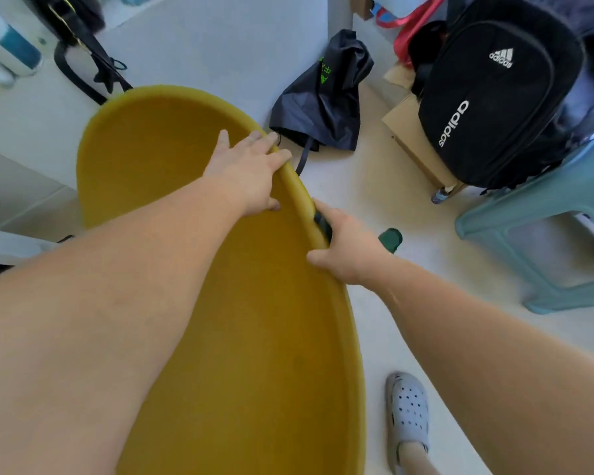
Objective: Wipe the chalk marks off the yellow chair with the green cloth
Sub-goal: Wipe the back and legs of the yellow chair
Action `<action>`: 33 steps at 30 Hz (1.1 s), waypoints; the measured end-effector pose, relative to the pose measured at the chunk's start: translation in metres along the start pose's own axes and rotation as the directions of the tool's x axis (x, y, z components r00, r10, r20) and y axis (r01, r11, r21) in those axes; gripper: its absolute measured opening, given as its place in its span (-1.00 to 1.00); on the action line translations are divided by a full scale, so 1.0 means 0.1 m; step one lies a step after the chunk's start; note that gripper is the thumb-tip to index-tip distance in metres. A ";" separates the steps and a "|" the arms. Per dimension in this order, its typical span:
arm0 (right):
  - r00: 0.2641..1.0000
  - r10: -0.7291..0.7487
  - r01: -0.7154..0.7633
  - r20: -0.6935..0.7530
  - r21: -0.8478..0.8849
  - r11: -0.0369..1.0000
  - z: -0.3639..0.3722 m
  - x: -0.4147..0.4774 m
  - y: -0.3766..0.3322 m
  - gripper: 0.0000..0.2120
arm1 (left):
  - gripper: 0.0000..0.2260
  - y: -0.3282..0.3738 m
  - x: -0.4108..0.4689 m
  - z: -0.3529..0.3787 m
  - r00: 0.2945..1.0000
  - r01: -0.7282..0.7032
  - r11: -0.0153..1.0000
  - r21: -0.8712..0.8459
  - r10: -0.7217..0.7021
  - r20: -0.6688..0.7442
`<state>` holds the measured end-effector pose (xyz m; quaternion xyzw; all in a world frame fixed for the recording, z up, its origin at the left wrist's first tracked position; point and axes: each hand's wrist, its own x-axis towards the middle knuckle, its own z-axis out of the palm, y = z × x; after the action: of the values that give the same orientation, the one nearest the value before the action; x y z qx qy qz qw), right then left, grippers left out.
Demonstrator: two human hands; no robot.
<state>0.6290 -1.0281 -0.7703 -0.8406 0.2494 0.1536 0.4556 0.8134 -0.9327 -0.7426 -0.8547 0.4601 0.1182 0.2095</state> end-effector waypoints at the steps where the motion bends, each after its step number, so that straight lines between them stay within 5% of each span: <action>1: 1.000 -0.010 0.010 0.003 -0.047 0.999 -0.07 0.07 -0.03 -0.17 | -0.23 -0.06 0.03 0.01 1.000 0.022 0.999 -0.024 -0.022 0.003; 4: 0.985 -0.074 0.042 -0.156 -0.202 0.979 -0.12 0.08 -0.09 -0.23 | -0.34 -0.26 0.07 0.06 0.997 0.065 0.993 -0.096 -0.068 -0.026; 7: 0.917 -0.139 0.092 -0.373 -0.142 0.986 -0.04 -0.08 -0.12 -0.32 | -0.39 -0.44 0.14 0.14 0.995 0.053 0.989 -0.141 -0.065 -0.081; 13: 0.867 -0.218 0.119 -0.448 -0.239 0.964 0.27 -0.07 0.02 -0.60 | -0.45 -0.61 0.28 0.20 0.981 -0.055 0.995 -0.088 0.037 -0.192; 18: 0.916 -0.094 -0.064 -0.390 -0.371 0.926 0.26 0.13 -0.23 -0.52 | -0.45 -0.77 0.38 0.25 0.976 -0.067 0.991 -0.116 0.041 -0.213; 26: 0.869 -0.237 -0.059 -0.435 -0.566 0.822 0.45 1.17 -0.94 -0.50 | -0.54 -0.99 0.39 0.42 0.960 -0.027 0.980 -0.198 -0.030 -0.279; 30: 0.859 -0.243 -0.111 -0.451 -0.626 0.772 0.48 0.70 -0.66 -0.47 | -0.50 -1.08 0.39 0.44 0.957 -0.069 0.979 -0.194 0.010 -0.290; 33: 0.796 -0.133 -0.301 -0.591 -0.576 0.760 0.64 0.17 -0.35 -0.46 | -0.47 -1.11 0.40 0.39 0.971 -0.104 0.969 -0.226 0.049 -0.235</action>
<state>0.6610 -0.9624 -0.7887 -0.9355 0.3515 -0.0227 0.0281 0.9280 -0.8895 -0.7656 -0.8629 0.4965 0.0816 0.0471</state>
